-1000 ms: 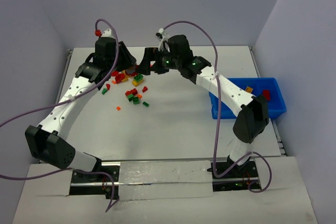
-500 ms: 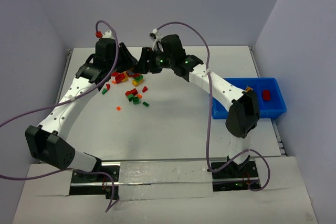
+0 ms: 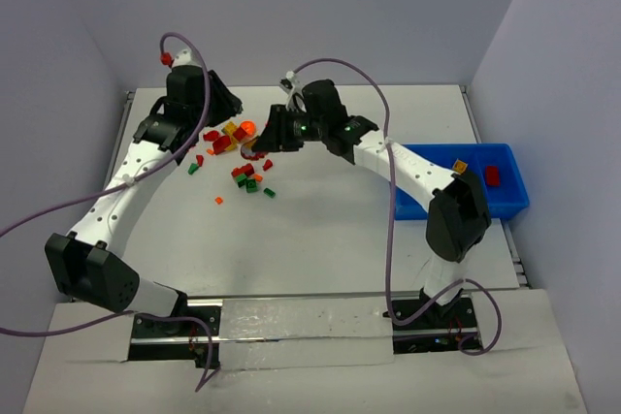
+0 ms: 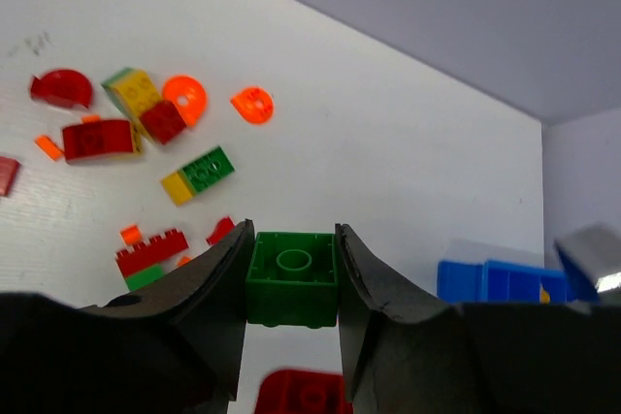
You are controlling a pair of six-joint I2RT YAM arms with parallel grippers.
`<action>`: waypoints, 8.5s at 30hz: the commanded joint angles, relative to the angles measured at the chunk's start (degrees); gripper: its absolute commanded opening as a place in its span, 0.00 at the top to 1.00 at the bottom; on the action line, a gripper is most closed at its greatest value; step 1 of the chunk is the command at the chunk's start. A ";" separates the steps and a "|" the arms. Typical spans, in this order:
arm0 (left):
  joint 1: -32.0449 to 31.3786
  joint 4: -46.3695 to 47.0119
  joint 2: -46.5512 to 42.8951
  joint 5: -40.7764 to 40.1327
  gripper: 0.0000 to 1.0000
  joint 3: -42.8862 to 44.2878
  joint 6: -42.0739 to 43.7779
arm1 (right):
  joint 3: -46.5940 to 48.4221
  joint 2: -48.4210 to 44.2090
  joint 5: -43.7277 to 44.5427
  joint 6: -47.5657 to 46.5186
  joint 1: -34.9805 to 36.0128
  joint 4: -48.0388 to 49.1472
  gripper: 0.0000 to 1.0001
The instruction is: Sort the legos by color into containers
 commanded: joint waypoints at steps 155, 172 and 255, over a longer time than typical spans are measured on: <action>15.38 45.90 -4.28 62.70 0.01 -20.27 -29.50 | -9.46 -24.18 -0.25 -45.95 -6.44 -16.79 1.00; 0.76 5.25 -3.57 9.63 0.01 -7.34 31.48 | -17.80 -20.86 20.23 -55.80 -49.01 -25.11 1.00; 2.76 -4.40 23.75 13.94 1.00 3.56 43.98 | -14.64 -23.27 1.10 -27.16 -28.90 -16.35 0.28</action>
